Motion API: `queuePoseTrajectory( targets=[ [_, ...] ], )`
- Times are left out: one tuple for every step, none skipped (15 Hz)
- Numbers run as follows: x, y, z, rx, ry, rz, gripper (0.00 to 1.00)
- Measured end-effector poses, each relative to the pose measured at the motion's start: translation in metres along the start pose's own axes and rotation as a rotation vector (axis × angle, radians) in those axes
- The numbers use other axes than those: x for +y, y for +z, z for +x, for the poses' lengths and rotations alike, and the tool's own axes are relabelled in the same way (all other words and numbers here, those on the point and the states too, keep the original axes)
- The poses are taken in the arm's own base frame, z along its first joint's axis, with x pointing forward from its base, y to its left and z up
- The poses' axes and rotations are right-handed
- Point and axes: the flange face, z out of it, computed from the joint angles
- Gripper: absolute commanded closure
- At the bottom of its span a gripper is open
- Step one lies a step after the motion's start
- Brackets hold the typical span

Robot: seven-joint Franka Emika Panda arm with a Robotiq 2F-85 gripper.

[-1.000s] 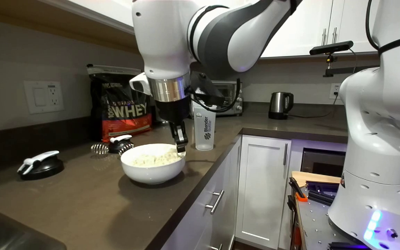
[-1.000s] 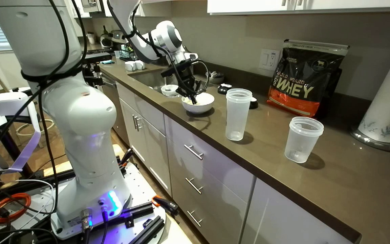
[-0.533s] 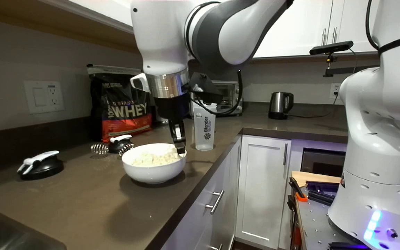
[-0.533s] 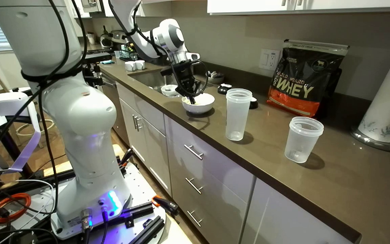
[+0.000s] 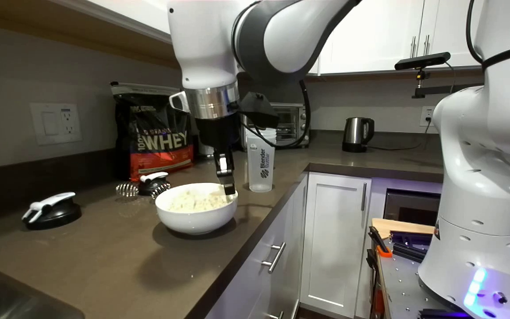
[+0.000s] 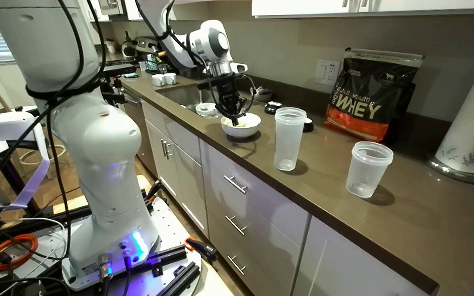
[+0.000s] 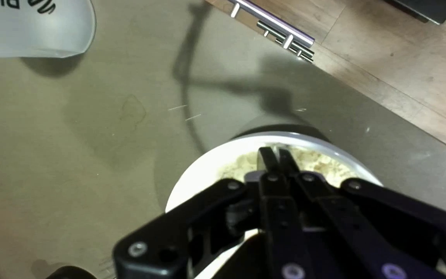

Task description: Take one scoop of the contents in the white bowl and put into the clear cup at the left

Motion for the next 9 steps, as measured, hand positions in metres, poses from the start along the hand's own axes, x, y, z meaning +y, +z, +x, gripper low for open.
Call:
queuePoseTrajectory(
  targets=[
    [0.0017, -0.0007, 0.0005, 0.0, 0.008, 0.014, 0.99],
    [0.0025, -0.0013, 0.0009, 0.0, 0.016, 0.028, 0.99],
    [0.0024, -0.0017, 0.0011, -0.001, 0.023, 0.039, 0.99],
    [0.002, -0.002, 0.0012, -0.001, 0.028, 0.048, 0.99],
    [0.0014, -0.0021, 0.0012, -0.002, 0.033, 0.059, 0.99],
    [0.001, -0.0024, 0.0013, -0.002, 0.036, 0.065, 0.99],
    [0.0008, -0.0026, 0.0014, -0.002, 0.038, 0.069, 0.99],
    [0.0007, -0.0028, 0.0016, -0.002, 0.04, 0.071, 0.99],
    [0.0008, -0.003, 0.0017, -0.002, 0.042, 0.074, 0.99]
  ],
)
